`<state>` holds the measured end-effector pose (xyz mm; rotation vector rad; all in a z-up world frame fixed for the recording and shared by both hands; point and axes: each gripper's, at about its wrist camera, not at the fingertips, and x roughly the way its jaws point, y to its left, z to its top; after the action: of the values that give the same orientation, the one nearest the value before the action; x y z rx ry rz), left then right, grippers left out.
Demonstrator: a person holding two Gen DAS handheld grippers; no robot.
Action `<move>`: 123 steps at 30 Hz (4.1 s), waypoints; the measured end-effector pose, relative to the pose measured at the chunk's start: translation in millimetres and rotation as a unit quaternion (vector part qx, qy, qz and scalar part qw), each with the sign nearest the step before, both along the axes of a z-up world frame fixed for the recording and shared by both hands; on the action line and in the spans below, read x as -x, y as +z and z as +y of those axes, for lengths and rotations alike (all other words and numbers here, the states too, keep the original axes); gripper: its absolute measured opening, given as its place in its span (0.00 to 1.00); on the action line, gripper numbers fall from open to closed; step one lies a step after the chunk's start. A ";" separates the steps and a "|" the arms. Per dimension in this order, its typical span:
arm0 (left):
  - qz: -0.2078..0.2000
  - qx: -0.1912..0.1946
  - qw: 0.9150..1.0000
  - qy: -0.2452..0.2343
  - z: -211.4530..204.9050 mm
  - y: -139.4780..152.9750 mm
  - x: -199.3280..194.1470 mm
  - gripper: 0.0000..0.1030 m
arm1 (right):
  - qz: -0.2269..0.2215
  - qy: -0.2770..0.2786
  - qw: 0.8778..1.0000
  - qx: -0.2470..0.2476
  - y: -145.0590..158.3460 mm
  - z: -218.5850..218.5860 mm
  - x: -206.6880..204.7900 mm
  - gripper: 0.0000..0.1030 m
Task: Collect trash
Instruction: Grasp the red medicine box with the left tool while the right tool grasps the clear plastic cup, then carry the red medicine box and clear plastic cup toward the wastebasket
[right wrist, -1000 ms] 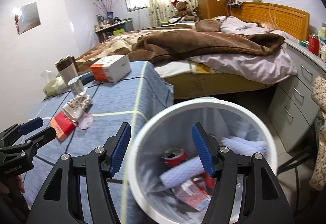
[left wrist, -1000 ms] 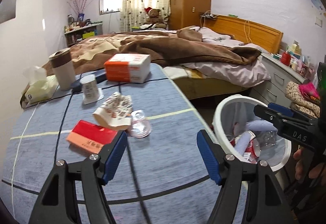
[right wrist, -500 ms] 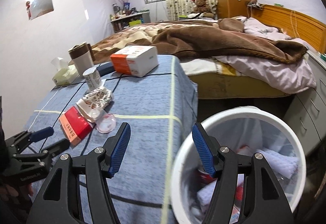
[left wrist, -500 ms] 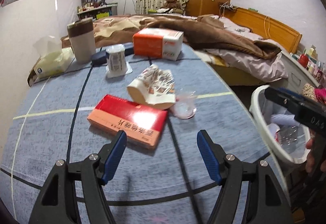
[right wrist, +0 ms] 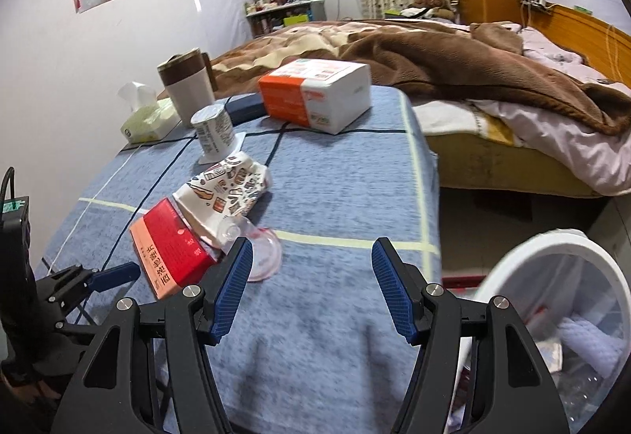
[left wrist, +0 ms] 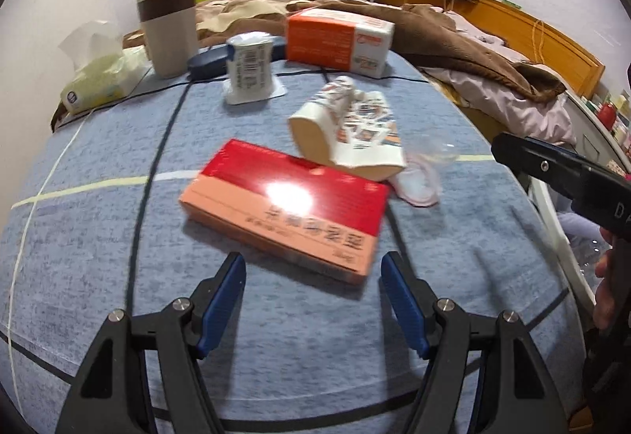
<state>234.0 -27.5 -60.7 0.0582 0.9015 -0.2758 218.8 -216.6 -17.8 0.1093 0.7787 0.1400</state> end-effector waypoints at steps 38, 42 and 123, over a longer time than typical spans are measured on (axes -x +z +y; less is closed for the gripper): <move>0.003 0.054 0.997 0.052 60.9 11.6 -58.4 0.75 | 0.034 0.022 0.998 0.037 -19.4 43.0 -33.6 0.62; 0.013 0.042 0.998 0.049 55.9 6.9 -69.2 0.75 | 0.034 0.016 0.999 0.034 -21.0 41.0 -33.1 0.58; -0.106 0.055 0.979 -0.166 -139.7 103.4 101.3 0.62 | -0.059 -0.153 0.986 0.043 59.4 -127.9 132.1 0.30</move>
<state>132.7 -167.2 42.7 0.1334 0.6605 -0.6188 86.7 -344.6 41.6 0.1358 0.6398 -0.1773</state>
